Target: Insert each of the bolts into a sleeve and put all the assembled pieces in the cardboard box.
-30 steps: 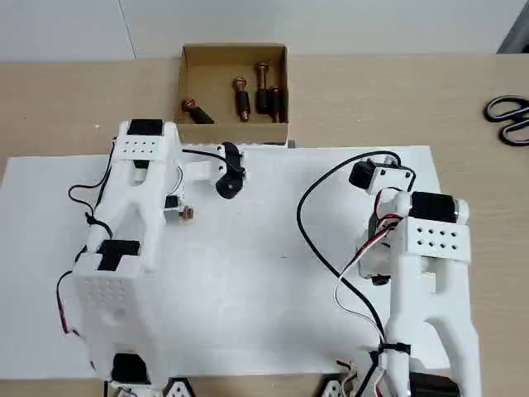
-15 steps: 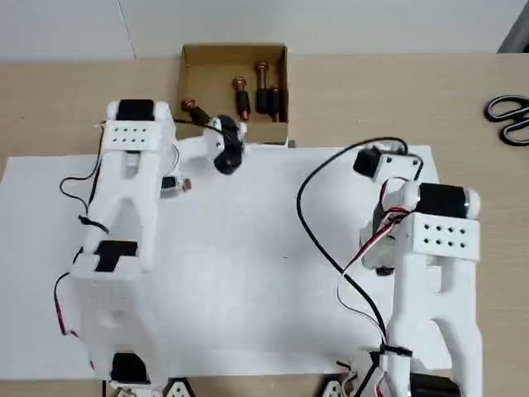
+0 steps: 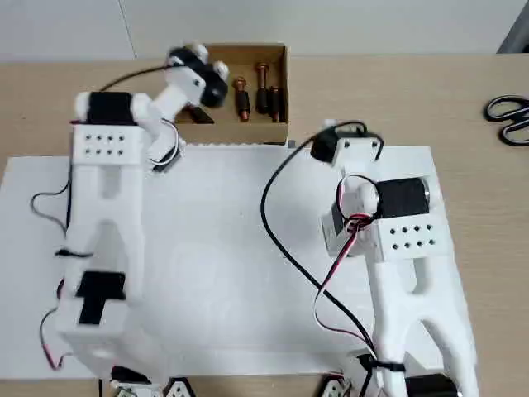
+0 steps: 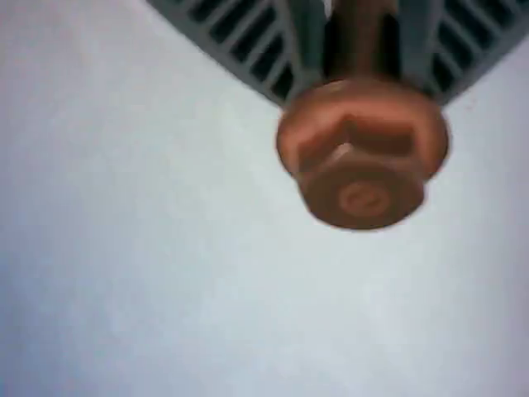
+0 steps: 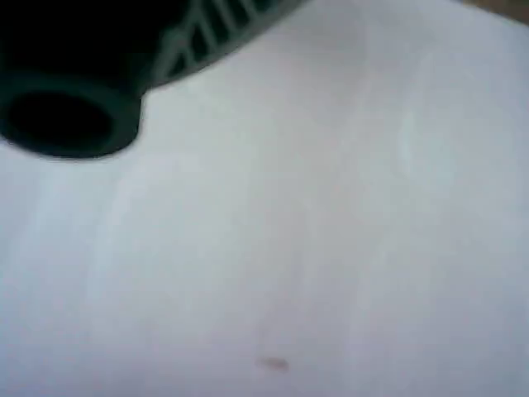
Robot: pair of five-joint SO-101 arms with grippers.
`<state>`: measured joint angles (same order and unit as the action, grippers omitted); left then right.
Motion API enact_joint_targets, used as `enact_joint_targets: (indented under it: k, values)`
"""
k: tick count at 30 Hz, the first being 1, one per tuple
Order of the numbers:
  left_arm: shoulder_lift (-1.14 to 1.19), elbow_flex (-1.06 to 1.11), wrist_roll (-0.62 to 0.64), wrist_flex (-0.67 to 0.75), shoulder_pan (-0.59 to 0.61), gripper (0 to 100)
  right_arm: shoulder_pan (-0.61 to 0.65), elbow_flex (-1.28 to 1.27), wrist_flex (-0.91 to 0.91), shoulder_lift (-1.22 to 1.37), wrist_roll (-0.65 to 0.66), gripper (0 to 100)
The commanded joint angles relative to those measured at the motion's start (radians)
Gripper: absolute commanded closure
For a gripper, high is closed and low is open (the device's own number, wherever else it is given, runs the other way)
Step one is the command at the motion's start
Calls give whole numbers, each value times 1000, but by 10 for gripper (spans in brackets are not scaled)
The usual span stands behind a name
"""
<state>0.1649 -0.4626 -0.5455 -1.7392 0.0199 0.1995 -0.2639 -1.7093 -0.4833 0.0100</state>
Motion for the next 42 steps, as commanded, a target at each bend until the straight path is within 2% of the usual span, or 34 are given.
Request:
enact_joint_targets:
  k: [1, 11, 14, 21, 28, 32, 36, 39, 42]
  values:
    - [-160, -35, 77, -6, -18, 994, 13, 114, -15, -114, -52, 995]
    - [-388, -33, 482, -9, -52, 994, 168, 114, -2, -375, -69, 995]
    - [-460, -25, 651, -11, -80, 994, 183, 89, 28, -447, -69, 995]
    - [-667, 202, 944, 26, -195, 994, 182, -132, 170, -710, -63, 995]
    - [-924, 573, 1031, 278, -262, 994, 183, -470, 378, -997, -52, 996]
    - [-1074, 788, 1042, 434, -330, 994, 183, -641, 515, -1116, 0, 996]
    - [-1198, 981, 1099, 600, -344, 994, 185, -772, 627, -1219, 57, 996]
    - [-1272, 1099, 1123, 706, -344, 994, 234, -855, 662, -1291, 95, 996]
    - [-1326, 1179, 1148, 784, -345, 994, 337, -907, 665, -1337, 110, 996]
